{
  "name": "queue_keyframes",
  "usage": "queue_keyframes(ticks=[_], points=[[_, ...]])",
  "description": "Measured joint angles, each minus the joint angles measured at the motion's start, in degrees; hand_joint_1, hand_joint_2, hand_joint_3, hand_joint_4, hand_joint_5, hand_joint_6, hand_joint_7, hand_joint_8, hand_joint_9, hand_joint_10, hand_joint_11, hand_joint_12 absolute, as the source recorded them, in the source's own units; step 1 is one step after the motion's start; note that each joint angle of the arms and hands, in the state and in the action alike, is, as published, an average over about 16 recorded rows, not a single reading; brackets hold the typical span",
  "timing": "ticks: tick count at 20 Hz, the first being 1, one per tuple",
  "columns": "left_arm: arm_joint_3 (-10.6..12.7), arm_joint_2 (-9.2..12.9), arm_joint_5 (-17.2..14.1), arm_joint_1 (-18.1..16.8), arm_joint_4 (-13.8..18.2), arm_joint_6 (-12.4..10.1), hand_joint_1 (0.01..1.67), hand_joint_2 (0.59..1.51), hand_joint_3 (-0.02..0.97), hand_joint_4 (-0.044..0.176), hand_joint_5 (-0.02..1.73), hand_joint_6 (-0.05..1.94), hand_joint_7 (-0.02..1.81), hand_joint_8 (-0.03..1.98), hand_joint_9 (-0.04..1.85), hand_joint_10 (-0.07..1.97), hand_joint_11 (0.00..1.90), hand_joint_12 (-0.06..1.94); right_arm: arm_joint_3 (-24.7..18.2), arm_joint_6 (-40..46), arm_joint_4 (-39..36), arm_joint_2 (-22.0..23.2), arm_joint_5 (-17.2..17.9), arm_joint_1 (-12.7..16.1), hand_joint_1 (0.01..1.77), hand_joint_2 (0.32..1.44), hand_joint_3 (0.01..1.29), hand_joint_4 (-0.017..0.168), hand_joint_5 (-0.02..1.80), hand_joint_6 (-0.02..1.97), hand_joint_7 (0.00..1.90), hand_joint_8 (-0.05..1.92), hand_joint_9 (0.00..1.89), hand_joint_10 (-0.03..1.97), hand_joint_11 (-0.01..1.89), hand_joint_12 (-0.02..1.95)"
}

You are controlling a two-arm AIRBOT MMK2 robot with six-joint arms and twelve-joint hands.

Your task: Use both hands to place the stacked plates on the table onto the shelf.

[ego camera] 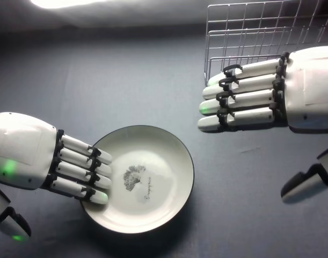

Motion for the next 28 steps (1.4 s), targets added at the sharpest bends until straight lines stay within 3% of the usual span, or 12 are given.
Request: queue_keyframes(ticks=[7, 13, 18, 28], points=[[2.17, -1.32, -0.53, 0.67, -0.25, 0.66, 0.02, 1.207, 0.021, -0.003, 0.00, -0.01, 0.00, -0.01, 0.01, 0.00, 0.02, 0.02, 2.96, 0.00, -0.12, -3.42, -1.50, -0.35, 0.20, 0.98, 0.02, 0.007, 0.06, 0.03, 0.04, 0.01, 0.04, 0.00, 0.01, 0.20], [2.68, -1.97, -0.86, 1.19, -0.48, 1.23, 0.02, 1.203, 0.022, -0.006, -0.01, -0.02, 0.00, -0.01, 0.01, 0.00, 0.02, 0.01, 4.24, 0.01, -0.07, -4.79, -1.89, -0.62, 0.27, 0.97, 0.02, 0.006, 0.05, 0.02, 0.04, 0.01, 0.04, 0.00, 0.01, 0.21], [1.38, -2.54, -0.24, 1.32, -0.85, 1.40, 0.01, 1.200, 0.022, -0.006, 0.00, -0.02, 0.00, -0.01, 0.01, 0.00, 0.02, 0.01, 4.41, 0.02, -0.02, -5.10, -1.87, -0.55, 0.41, 0.95, 0.02, 0.007, 0.03, 0.02, 0.03, 0.01, 0.03, 0.00, 0.01, 0.22], [-2.93, -4.90, 2.92, -0.36, -1.58, 0.43, 0.01, 1.198, 0.021, -0.003, 0.00, -0.02, 0.00, -0.02, 0.01, 0.00, 0.01, 0.02, 4.41, -0.01, -0.15, -5.18, -0.17, -0.04, 0.94, 0.93, 0.02, 0.007, 0.05, 0.02, 0.05, 0.01, 0.05, 0.00, 0.01, 0.35]])
